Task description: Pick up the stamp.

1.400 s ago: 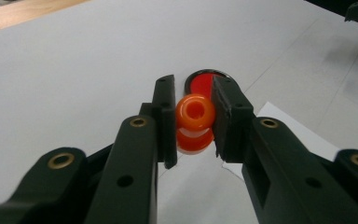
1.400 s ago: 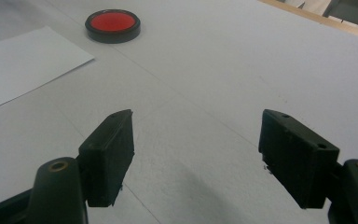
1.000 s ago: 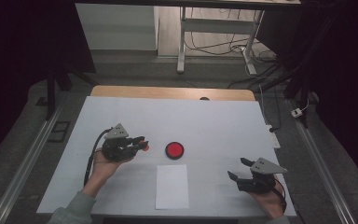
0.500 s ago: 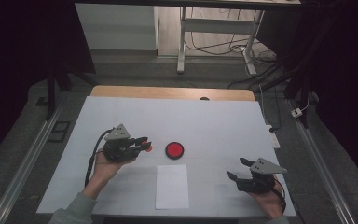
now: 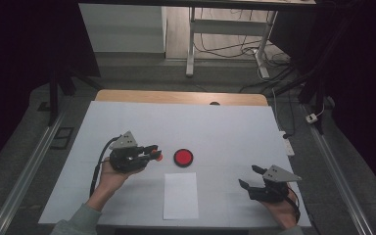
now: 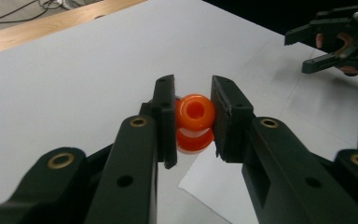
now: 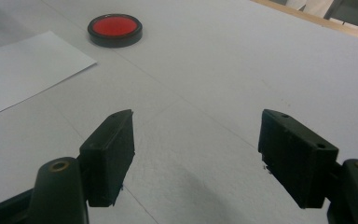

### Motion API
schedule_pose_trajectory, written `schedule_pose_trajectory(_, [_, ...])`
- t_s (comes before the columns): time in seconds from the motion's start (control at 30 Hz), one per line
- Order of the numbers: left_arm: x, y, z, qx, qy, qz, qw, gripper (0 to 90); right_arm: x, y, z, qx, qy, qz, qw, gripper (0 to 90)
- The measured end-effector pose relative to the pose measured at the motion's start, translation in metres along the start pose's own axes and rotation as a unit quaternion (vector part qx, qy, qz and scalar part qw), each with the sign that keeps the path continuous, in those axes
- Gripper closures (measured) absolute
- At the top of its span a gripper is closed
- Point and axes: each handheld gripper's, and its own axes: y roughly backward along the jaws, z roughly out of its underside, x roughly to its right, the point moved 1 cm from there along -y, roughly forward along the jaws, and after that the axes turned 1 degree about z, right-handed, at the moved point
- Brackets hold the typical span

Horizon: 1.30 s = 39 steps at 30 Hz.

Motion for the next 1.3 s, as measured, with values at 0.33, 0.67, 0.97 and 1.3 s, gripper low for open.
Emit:
schedule_pose_trajectory(0.33, [0.007,-0.002,0.000,0.007,-0.001,0.016,0.9998,72.0,-0.003,-0.003,0.000,-0.002,0.003,-0.007,1.0000,26.7])
schedule_pose_trajectory(0.67, [0.016,-0.009,0.001,0.004,-0.009,0.021,0.9997,72.0,-0.006,-0.003,-0.001,0.000,0.011,-0.009,0.9999,26.8])
schedule_pose_trajectory(0.97, [0.027,-0.021,0.003,-0.008,-0.020,0.030,0.9993,72.0,-0.008,-0.002,-0.003,0.007,0.011,-0.012,0.9998,27.3])
schedule_pose_trajectory(1.3, [0.031,-0.026,0.005,-0.010,-0.019,0.035,0.9992,72.0,-0.009,-0.002,-0.002,0.002,0.013,-0.010,0.9999,27.3])
